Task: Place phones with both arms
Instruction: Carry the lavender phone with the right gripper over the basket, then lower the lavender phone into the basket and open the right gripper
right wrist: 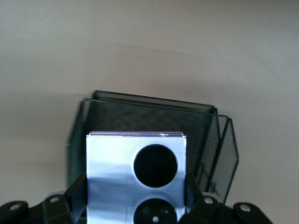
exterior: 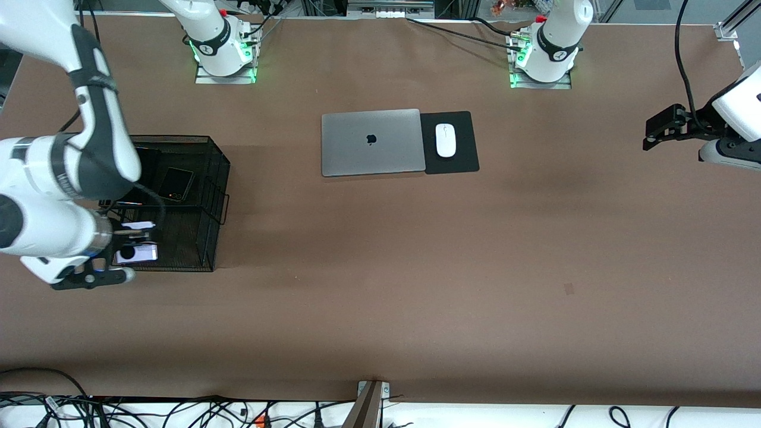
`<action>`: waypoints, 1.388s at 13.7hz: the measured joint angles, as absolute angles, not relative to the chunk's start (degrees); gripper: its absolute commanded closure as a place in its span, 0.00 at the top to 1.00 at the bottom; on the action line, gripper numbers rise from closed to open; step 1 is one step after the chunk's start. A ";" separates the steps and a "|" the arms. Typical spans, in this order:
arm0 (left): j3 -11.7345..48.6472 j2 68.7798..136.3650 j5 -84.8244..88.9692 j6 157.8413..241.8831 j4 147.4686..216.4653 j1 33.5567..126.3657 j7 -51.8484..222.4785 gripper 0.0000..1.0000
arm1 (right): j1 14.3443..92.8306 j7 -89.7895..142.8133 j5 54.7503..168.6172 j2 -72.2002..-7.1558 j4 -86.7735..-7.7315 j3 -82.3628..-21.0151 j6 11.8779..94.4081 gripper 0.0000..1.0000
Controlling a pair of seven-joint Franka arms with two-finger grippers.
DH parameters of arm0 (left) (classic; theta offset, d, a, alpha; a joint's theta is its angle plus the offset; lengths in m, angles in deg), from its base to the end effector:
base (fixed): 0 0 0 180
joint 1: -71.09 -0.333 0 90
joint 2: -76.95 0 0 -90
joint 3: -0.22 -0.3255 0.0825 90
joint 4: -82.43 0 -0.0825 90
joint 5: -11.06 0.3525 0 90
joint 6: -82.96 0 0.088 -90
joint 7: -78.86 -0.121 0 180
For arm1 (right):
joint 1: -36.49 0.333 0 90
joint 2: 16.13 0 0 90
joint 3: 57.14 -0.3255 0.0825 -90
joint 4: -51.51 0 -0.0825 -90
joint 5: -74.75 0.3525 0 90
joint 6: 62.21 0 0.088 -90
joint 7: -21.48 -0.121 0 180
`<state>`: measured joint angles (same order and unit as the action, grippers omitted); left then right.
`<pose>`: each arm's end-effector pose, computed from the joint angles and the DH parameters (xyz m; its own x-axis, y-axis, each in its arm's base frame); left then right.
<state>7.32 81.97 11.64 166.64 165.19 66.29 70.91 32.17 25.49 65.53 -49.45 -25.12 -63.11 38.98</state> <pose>0.5384 -0.0170 0.6195 0.9817 -0.1770 -0.0701 -0.1767 -0.9842 0.0105 0.6763 -0.0114 0.3859 0.9803 0.1207 -0.1564 0.1349 -0.9873 0.0834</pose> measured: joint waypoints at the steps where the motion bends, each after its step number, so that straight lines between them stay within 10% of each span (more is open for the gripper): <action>1: 7.32 81.97 11.64 166.67 165.22 66.23 70.91 1.00 | 32.01 26.82 66.39 -49.46 -27.11 -61.97 41.53 0.01; 10: 7.32 82.61 11.65 167.54 165.52 66.09 70.93 1.00 | 32.24 27.09 69.91 -47.34 -49.46 -58.77 65.76 0.11; 12: 7.32 82.64 11.65 167.57 165.53 66.09 70.93 1.00 | 32.24 27.09 70.02 -46.58 -50.65 -58.27 65.73 0.34; 14: 7.32 82.64 11.65 167.57 165.53 66.09 70.93 1.00 | 32.24 27.06 70.04 -46.34 -51.02 -58.04 65.73 0.90; 19: 7.36 82.65 11.94 167.58 165.53 66.09 70.93 1.00 | 32.29 26.91 71.67 -45.72 -50.95 -58.03 65.82 1.00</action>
